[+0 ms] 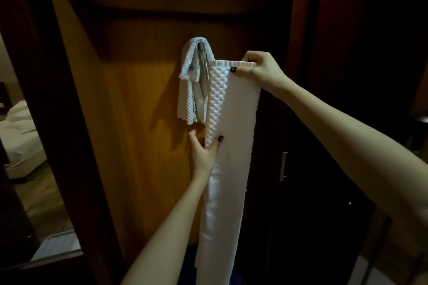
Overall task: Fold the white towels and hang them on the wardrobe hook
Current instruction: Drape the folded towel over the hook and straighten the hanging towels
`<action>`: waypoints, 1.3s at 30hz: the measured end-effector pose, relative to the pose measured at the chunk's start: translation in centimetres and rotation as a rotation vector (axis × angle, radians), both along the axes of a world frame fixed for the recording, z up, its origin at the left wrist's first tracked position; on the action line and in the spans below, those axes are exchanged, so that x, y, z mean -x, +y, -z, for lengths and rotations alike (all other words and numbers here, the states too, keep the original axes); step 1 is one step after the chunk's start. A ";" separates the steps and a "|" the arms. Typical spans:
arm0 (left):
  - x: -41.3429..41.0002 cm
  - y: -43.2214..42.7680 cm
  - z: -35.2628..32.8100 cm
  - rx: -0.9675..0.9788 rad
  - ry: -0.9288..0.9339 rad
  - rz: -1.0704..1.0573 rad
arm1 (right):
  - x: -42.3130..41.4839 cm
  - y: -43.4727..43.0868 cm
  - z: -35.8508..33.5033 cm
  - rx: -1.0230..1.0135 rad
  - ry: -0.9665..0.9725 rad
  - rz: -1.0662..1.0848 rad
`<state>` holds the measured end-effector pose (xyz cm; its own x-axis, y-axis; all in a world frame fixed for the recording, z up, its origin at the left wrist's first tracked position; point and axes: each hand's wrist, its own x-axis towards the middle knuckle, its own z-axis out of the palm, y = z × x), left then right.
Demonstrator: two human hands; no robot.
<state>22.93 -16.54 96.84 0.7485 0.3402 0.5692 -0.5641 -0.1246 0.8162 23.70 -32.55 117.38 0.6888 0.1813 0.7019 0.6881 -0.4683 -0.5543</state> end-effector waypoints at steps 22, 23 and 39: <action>-6.2 -4.7 4.8 -0.399 -0.015 0.240 | -9.2 -5.1 -1.8 -0.123 0.012 -0.007; -6.5 -4.7 5.0 -0.457 0.021 0.234 | -9.7 -5.3 -1.8 -0.129 0.006 0.009; -11.3 2.9 7.3 -1.088 0.278 0.088 | -14.8 -6.3 -1.0 -0.253 -0.106 0.228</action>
